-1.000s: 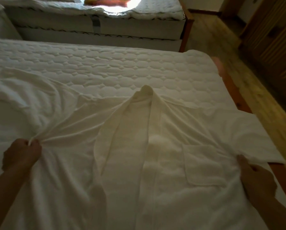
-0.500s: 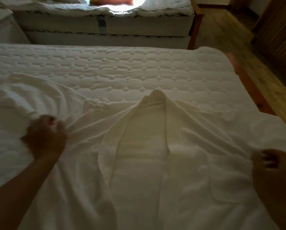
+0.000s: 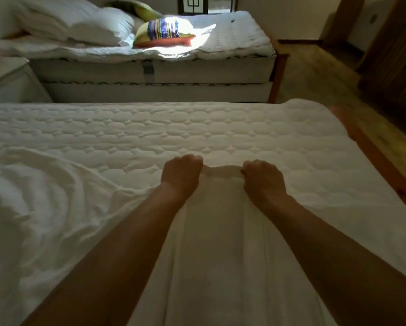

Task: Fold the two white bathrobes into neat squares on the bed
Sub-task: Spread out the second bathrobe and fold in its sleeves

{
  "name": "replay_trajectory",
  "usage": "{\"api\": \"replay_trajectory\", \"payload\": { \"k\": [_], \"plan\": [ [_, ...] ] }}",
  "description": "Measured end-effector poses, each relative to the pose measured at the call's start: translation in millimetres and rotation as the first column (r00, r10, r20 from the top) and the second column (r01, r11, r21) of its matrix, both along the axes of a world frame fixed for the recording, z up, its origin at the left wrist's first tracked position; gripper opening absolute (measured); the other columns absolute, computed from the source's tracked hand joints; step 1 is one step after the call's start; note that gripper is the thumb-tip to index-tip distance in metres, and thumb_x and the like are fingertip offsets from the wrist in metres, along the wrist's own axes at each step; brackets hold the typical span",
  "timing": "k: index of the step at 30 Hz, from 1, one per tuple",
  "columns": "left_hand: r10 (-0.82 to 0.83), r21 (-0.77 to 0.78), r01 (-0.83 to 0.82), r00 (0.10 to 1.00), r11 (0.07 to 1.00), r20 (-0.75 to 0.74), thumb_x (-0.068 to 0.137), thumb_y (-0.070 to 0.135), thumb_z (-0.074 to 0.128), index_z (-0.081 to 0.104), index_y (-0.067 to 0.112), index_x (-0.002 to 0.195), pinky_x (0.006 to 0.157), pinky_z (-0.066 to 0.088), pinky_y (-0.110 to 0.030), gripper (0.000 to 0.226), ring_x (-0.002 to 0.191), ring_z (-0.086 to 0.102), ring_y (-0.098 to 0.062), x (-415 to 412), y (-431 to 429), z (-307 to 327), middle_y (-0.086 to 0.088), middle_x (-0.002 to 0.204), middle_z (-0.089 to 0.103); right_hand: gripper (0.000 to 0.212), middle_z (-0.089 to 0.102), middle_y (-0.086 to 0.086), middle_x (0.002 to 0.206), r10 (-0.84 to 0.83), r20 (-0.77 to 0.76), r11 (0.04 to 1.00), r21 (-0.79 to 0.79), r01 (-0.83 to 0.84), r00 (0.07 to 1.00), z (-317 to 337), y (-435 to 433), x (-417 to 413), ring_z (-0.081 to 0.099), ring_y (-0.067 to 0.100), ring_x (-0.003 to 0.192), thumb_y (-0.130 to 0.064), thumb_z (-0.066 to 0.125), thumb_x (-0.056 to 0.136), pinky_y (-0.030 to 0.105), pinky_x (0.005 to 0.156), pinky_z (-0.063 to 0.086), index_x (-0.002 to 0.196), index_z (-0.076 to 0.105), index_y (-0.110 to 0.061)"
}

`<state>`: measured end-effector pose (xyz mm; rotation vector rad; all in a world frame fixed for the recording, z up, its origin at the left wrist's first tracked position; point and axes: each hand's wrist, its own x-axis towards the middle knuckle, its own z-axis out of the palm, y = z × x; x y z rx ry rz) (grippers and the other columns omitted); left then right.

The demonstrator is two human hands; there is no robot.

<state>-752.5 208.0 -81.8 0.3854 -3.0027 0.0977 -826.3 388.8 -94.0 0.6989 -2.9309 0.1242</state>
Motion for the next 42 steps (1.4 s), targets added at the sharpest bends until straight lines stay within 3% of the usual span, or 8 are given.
{"api": "replay_trajectory", "payload": {
  "k": [4, 9, 14, 22, 27, 30, 36, 42],
  "plan": [
    [0.063, 0.143, -0.073, 0.995, 0.987, 0.076, 0.102, 0.020, 0.049, 0.066, 0.010, 0.114, 0.086, 0.051, -0.043, 0.023, 0.111, 0.064, -0.039, -33.2, 1.7, -35.5, -0.017, 0.119, 0.066, 0.025, 0.068, 0.017, 0.104, 0.003, 0.088, 0.996, -0.088, 0.004, 0.996, -42.3, 4.4, -25.7, 0.065, 0.038, 0.098, -0.025, 0.050, 0.102, 0.037, 0.073, 0.046, 0.102, 0.069, -0.010],
    [0.178, 0.393, -0.188, 0.982, 0.900, 0.063, 0.084, 0.050, 0.075, 0.076, 0.019, 0.101, 0.085, 0.051, -0.038, 0.035, 0.106, 0.066, -0.035, -51.9, -25.4, -56.1, -0.015, 0.110, 0.072, 0.027, 0.070, 0.025, 0.095, 0.084, -0.088, 0.962, -0.251, -0.104, 0.993, -88.2, 9.7, -43.8, 0.065, 0.045, 0.090, -0.028, 0.055, 0.098, 0.043, 0.070, 0.047, 0.095, 0.072, -0.008],
    [0.134, 0.302, -0.149, 0.989, 0.942, 0.068, 0.093, 0.038, 0.063, 0.068, 0.014, 0.109, 0.085, 0.051, -0.042, 0.029, 0.109, 0.064, -0.041, -52.2, -16.1, -51.4, -0.018, 0.117, 0.067, 0.017, 0.063, 0.025, 0.073, 0.080, -0.154, 0.937, -0.326, -0.128, 0.985, -92.1, 10.5, -40.7, 0.062, 0.045, 0.069, -0.017, 0.061, 0.085, 0.041, 0.056, 0.047, 0.078, 0.067, -0.003],
    [0.144, 0.267, -0.042, 0.915, 0.963, -0.377, 0.093, 0.021, 0.065, 0.061, 0.016, 0.092, 0.054, 0.036, -0.036, 0.006, 0.069, 0.065, -0.041, -18.5, 4.7, -87.7, -0.009, 0.093, 0.062, 0.019, 0.063, 0.017, 0.096, 0.244, -0.309, 0.839, -0.407, -0.360, 0.919, -85.8, 14.7, -24.4, 0.059, 0.039, 0.087, -0.020, 0.061, 0.092, 0.045, 0.073, 0.052, 0.103, 0.067, -0.005],
    [0.305, 0.642, 0.040, 0.856, 0.766, -0.417, 0.083, 0.035, 0.079, 0.062, 0.020, 0.122, 0.070, 0.046, -0.022, 0.044, 0.084, 0.067, -0.020, -3.4, -6.7, -76.1, 0.001, 0.111, 0.069, 0.027, 0.063, 0.020, 0.091, 0.195, -0.308, 0.855, -0.413, -0.315, 0.931, -93.0, 10.8, -24.7, 0.060, 0.041, 0.084, -0.026, 0.064, 0.087, 0.045, 0.072, 0.052, 0.102, 0.065, -0.003],
    [0.364, 0.770, 0.021, 0.873, 0.638, -0.325, 0.094, 0.044, 0.064, 0.051, 0.025, 0.143, 0.096, 0.051, -0.022, 0.055, 0.116, 0.061, -0.008, 66.1, 18.9, -56.0, 0.007, 0.138, 0.059, 0.032, 0.063, 0.019, 0.090, 0.188, -0.300, 0.842, -0.440, -0.311, 0.935, -88.8, 13.1, -25.5, 0.060, 0.040, 0.084, -0.032, 0.063, 0.090, 0.044, 0.073, 0.051, 0.102, 0.065, -0.002],
    [0.003, 0.404, 0.045, 0.993, 0.914, -0.117, 0.101, 0.042, 0.034, 0.039, 0.037, 0.154, 0.124, 0.019, -0.041, 0.053, 0.154, 0.028, -0.019, 130.5, 51.5, -95.1, 0.006, 0.164, 0.034, 0.045, 0.064, 0.016, 0.094, 0.187, -0.204, 0.837, -0.480, -0.265, 0.961, -88.4, 14.0, -25.7, 0.059, 0.037, 0.088, -0.047, 0.054, 0.096, 0.042, 0.075, 0.047, 0.107, 0.064, -0.004],
    [0.018, 0.343, -0.009, 1.000, 0.939, -0.024, 0.099, 0.057, 0.029, 0.030, 0.042, 0.157, 0.125, 0.014, -0.046, 0.060, 0.157, 0.014, -0.019, 128.1, 49.8, -107.0, 0.005, 0.169, 0.022, 0.058, 0.058, 0.018, 0.134, 0.031, -0.117, 0.813, -0.574, -0.093, 0.993, -54.5, 14.7, -2.5, 0.054, 0.034, 0.123, -0.044, 0.047, 0.098, 0.046, 0.103, 0.044, 0.140, 0.050, -0.005]
  ]
}}
